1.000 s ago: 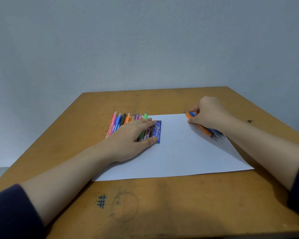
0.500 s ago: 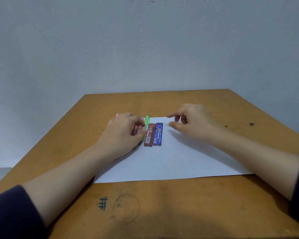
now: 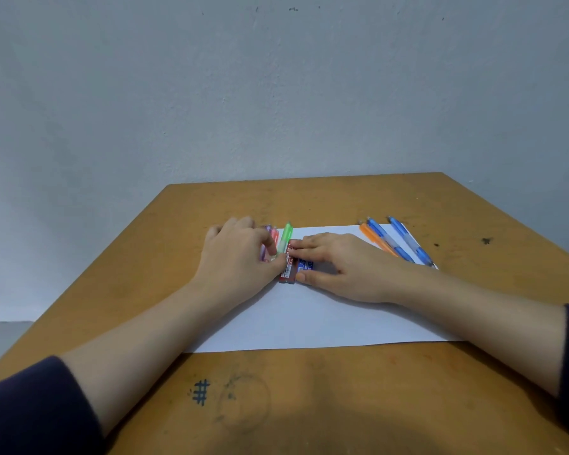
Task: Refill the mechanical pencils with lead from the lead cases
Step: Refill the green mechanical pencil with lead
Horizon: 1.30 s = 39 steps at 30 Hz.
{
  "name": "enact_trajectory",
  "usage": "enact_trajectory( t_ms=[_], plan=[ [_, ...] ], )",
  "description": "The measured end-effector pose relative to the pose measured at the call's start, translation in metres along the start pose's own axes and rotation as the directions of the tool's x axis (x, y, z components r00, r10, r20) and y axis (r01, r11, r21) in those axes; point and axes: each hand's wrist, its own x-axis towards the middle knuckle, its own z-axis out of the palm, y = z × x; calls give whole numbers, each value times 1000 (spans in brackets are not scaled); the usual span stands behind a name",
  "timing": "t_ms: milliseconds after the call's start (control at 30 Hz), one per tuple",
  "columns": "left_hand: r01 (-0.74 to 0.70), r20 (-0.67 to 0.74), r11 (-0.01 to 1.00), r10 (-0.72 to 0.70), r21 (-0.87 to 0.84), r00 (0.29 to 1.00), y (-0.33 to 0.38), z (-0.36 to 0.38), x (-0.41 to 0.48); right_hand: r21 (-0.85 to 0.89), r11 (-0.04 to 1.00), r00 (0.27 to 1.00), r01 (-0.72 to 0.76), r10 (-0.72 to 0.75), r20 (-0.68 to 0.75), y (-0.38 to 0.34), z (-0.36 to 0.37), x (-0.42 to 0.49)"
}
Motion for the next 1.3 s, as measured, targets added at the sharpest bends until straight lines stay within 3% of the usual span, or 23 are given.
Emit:
enact_trajectory(
  t_ms=[300, 533, 767, 967, 1167, 1300],
  plan=[
    [36, -5, 996, -36, 85, 999, 4, -1, 0, -73, 997, 997, 7, -2, 72, 4, -5, -5],
    [103, -27, 995, -103, 12, 994, 1, 1, -1, -109, 994, 996, 2, 7, 85, 4, -7, -7],
    [95, -272, 982, -137, -163, 952, -3, -2, 1, -88, 996, 999, 14, -10, 42, 6, -6, -9],
    [3, -389, 937, -147, -349, 910, -8, -5, 2, 70, 996, 966, -57, 72, -247, 3, -9, -10],
    [-13, -309, 871, -160, -491, 937, -8, -9, 1, 191, 954, 796, -230, 297, -527, 19, -13, -7],
    [24, -227, 826, -182, -563, 957, -8, -9, 1, 238, 965, 724, -114, 245, -645, 24, -13, -5]
  ],
)
